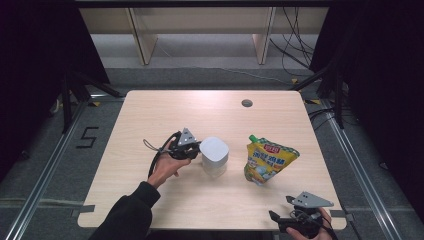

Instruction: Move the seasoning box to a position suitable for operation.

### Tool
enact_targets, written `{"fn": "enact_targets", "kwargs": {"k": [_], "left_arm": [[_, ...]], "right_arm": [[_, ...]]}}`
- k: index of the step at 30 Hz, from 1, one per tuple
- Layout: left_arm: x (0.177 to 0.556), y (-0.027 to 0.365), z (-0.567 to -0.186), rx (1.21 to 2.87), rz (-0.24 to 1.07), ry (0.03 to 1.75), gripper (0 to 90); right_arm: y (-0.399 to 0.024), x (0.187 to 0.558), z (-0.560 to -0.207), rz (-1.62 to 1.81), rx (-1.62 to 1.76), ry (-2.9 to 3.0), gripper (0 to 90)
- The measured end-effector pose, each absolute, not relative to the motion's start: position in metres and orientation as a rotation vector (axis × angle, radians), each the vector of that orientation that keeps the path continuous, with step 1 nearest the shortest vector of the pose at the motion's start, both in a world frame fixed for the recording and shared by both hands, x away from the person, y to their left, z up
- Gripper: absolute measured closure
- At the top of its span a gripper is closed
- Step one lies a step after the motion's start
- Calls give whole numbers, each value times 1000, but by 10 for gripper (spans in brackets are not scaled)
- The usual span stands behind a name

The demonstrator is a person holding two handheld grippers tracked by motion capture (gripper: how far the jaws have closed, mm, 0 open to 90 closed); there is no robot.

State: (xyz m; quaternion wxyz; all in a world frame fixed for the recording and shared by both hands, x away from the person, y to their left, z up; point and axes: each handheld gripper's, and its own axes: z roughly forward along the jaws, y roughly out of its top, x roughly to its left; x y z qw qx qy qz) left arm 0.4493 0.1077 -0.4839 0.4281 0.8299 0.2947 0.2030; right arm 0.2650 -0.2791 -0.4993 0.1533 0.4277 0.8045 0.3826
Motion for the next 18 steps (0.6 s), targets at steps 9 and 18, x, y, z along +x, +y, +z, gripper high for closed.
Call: {"fn": "enact_targets", "kwargs": {"k": [9,18], "left_arm": [[413,124,-483,2051,568,827,746],[406,132,-482,2044,533,843,649]], "right_arm": [[-279,265,-499,1076,1225,2316,197],[-279,264,-498,1078,1221,2316,198]]}}
